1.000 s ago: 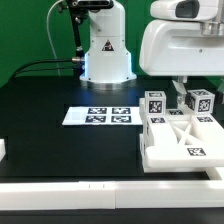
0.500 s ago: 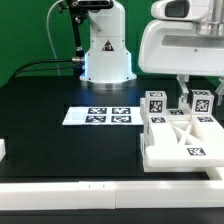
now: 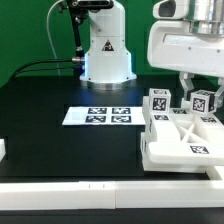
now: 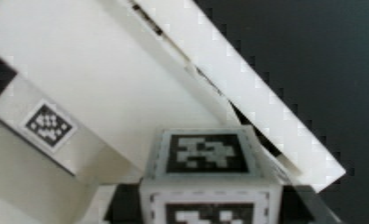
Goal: Assemble chair
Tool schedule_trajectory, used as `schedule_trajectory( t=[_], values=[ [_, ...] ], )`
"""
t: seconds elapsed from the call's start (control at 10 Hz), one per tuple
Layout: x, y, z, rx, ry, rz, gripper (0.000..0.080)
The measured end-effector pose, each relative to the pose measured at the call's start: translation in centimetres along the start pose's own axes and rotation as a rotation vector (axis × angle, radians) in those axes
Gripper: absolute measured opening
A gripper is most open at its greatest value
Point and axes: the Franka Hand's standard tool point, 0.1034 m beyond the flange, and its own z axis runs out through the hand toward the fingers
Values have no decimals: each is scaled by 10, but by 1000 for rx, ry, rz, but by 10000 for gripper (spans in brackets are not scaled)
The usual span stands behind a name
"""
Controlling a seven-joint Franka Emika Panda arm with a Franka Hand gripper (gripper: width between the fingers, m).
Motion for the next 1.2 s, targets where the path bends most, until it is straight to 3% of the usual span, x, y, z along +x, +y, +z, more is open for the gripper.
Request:
schedule_trajectory(
  t=[0.5,0.7,0.9,1.0,1.2],
  values=[
    [2,2,1,15,-41,516,281],
    [2,2,1,15,-41,524,281],
    [1,2,2,14,-44,519,531],
    [1,2,2,16,-44,468,615],
    [6,-3,-2,28,-43,129,639]
  ],
)
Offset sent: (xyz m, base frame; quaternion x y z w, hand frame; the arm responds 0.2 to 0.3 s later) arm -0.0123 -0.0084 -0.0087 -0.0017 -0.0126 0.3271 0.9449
